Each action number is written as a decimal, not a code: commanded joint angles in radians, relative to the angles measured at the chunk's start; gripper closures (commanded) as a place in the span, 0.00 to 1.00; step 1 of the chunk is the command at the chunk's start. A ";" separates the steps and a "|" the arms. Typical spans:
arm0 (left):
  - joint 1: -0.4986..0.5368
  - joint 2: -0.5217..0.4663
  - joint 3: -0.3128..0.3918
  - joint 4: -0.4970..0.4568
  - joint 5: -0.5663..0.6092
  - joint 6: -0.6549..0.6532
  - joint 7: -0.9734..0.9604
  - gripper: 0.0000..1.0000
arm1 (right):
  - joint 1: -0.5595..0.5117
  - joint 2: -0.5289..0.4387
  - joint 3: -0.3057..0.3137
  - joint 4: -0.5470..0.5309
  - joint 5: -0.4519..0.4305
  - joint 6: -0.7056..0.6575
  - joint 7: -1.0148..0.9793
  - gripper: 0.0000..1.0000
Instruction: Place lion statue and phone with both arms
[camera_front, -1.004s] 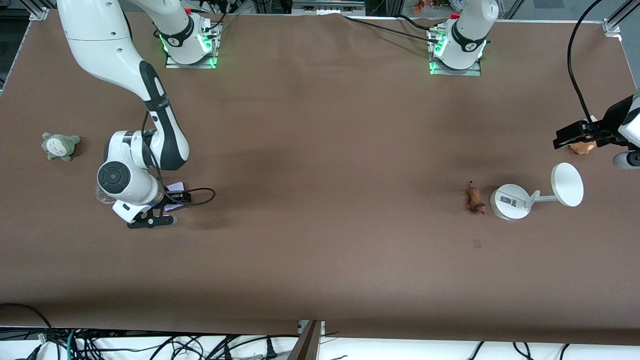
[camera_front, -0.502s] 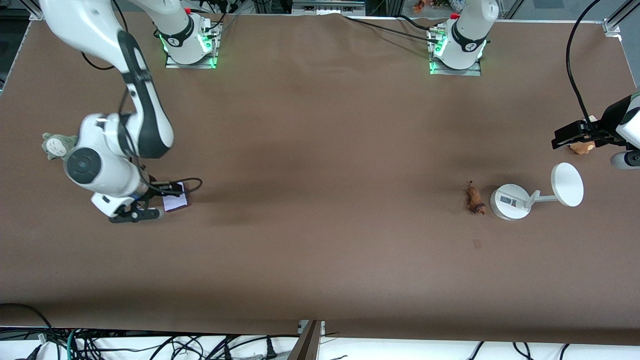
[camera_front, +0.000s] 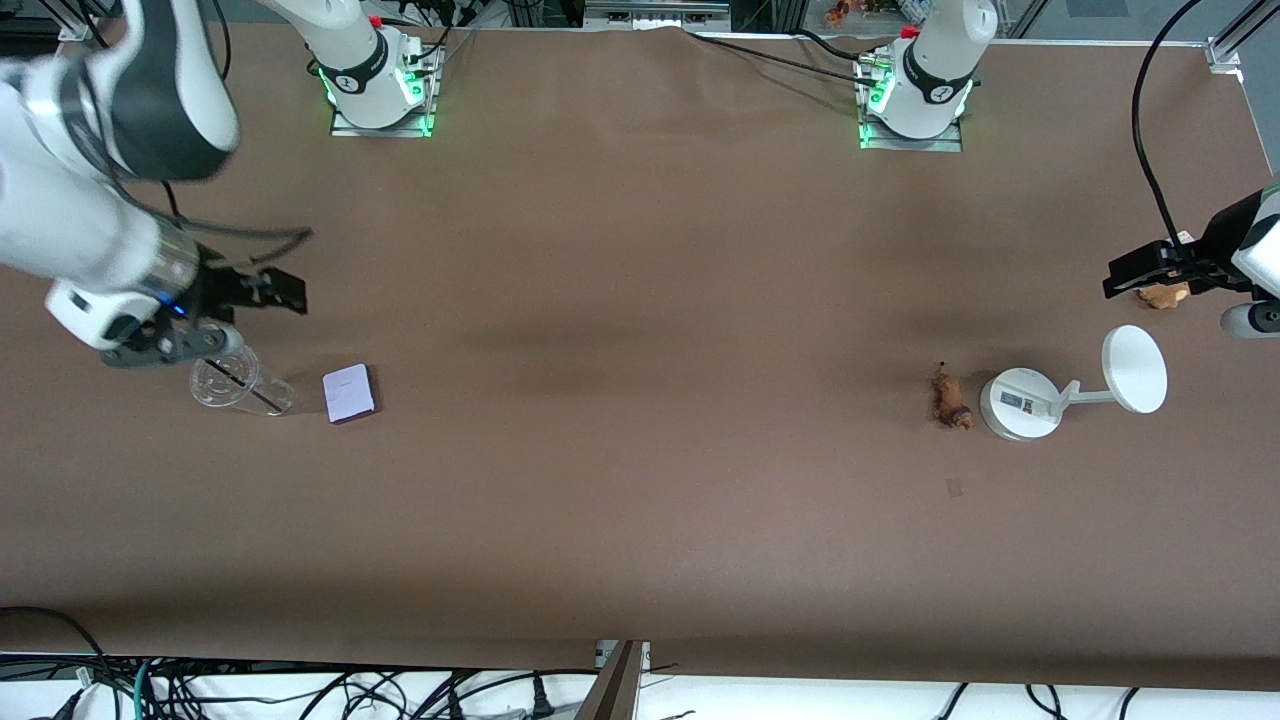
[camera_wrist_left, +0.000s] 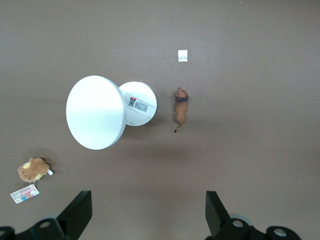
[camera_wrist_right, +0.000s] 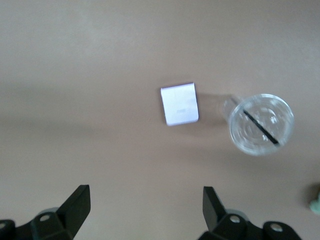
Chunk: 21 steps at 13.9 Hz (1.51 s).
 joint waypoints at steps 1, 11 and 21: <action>-0.003 0.018 0.000 0.036 -0.006 -0.025 0.010 0.00 | -0.010 0.016 -0.004 0.175 0.000 -0.200 -0.014 0.01; -0.004 0.017 -0.002 0.036 -0.006 -0.025 0.013 0.00 | -0.010 0.023 -0.016 0.278 -0.006 -0.339 -0.022 0.01; -0.003 0.017 -0.002 0.036 -0.006 -0.025 0.013 0.00 | -0.205 -0.020 0.155 0.257 -0.008 -0.374 -0.018 0.00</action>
